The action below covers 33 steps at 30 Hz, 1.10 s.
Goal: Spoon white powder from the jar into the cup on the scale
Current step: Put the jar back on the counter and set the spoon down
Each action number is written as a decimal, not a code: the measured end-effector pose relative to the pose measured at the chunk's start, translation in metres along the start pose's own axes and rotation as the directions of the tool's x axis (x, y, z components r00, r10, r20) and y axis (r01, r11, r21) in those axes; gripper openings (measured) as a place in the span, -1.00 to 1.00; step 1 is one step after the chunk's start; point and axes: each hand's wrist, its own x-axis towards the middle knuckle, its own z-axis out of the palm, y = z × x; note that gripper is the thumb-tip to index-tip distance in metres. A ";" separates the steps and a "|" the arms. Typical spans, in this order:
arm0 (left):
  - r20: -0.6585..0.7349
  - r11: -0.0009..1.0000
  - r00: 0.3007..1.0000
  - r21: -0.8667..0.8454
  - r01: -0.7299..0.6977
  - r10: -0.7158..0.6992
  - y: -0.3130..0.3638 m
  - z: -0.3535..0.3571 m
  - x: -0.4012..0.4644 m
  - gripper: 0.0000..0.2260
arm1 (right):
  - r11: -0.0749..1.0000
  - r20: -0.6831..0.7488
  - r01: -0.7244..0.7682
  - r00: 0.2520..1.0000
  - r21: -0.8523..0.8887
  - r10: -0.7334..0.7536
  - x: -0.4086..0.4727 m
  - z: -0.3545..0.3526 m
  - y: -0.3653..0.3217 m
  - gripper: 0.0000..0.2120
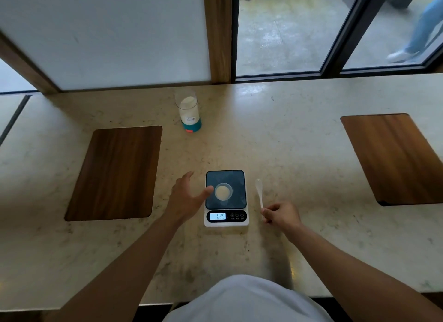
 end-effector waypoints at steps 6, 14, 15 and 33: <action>0.014 1.000 1.000 0.003 0.025 -0.025 0.001 0.001 0.000 -0.18 | 0.997 0.004 -0.038 0.999 -0.065 0.038 0.004 0.003 0.002 -0.75; 0.002 1.000 1.000 0.007 0.021 -0.021 -0.009 -0.003 0.007 -0.21 | 0.995 0.023 -0.052 0.998 -0.085 0.054 0.006 0.006 0.004 -0.78; 0.004 1.000 1.000 0.010 0.022 -0.022 -0.011 -0.003 0.007 -0.20 | 0.995 0.026 -0.052 0.998 -0.091 0.055 0.006 0.007 0.005 -0.77; 0.031 0.999 0.999 0.027 0.027 -0.028 -0.020 -0.005 0.010 -0.10 | 0.990 0.037 -0.089 0.995 -0.108 0.093 0.009 0.016 0.003 -0.81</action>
